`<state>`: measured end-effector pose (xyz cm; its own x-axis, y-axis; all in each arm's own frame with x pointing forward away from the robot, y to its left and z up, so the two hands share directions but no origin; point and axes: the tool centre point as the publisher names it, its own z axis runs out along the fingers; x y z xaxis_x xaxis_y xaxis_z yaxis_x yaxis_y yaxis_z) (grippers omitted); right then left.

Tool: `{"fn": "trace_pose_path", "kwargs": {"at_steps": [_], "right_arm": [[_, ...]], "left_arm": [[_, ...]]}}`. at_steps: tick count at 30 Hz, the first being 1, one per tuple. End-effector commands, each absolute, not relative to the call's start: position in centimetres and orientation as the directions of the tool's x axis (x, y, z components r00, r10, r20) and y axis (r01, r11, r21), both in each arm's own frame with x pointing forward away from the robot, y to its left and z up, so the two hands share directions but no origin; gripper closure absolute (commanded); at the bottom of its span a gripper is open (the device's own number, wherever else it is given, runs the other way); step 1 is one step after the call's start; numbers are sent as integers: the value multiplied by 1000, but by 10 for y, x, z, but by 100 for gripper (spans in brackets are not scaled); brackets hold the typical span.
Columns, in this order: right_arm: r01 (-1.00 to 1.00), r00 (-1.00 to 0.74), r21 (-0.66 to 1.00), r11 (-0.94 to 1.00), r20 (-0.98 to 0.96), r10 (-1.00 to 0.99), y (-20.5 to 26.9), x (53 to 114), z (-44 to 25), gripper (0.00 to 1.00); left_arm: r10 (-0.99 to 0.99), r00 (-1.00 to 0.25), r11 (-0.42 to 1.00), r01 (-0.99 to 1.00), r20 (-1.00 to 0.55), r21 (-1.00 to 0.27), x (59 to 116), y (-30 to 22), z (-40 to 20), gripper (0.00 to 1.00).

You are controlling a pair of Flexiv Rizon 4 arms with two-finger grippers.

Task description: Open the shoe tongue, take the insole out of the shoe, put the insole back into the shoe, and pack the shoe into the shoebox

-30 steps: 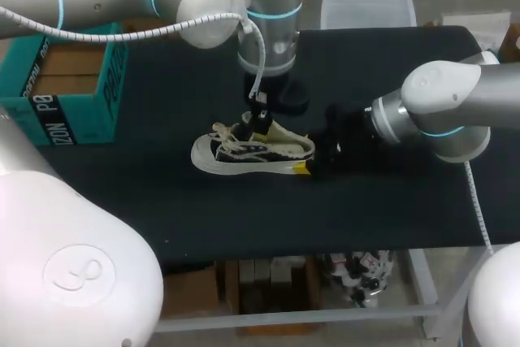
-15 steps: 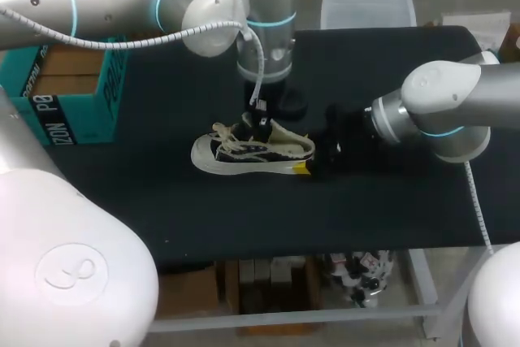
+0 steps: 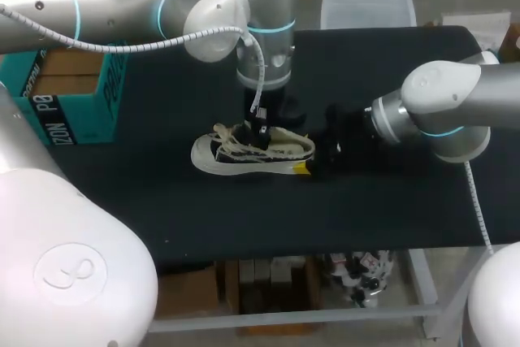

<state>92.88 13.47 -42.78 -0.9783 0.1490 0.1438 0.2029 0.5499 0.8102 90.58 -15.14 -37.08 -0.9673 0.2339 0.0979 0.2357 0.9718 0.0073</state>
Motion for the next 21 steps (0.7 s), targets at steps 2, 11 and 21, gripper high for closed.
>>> {"fn": "trace_pose_path", "kwargs": {"at_steps": [2, 11, 21], "right_arm": [[202, -979, 812, 547, 144, 147, 133, 930, -434, 100], [202, -979, 812, 547, 144, 147, 133, 930, -434, 100], [202, -979, 812, 547, 144, 147, 133, 930, -434, 100]], "left_arm": [[201, -975, 979, 202, 98, 1, 904, -148, -380, 100], [154, -984, 988, 155, 90, 10, 898, -144, -386, 100], [103, -993, 993, 106, 65, 46, 896, -148, -402, 100]]}}
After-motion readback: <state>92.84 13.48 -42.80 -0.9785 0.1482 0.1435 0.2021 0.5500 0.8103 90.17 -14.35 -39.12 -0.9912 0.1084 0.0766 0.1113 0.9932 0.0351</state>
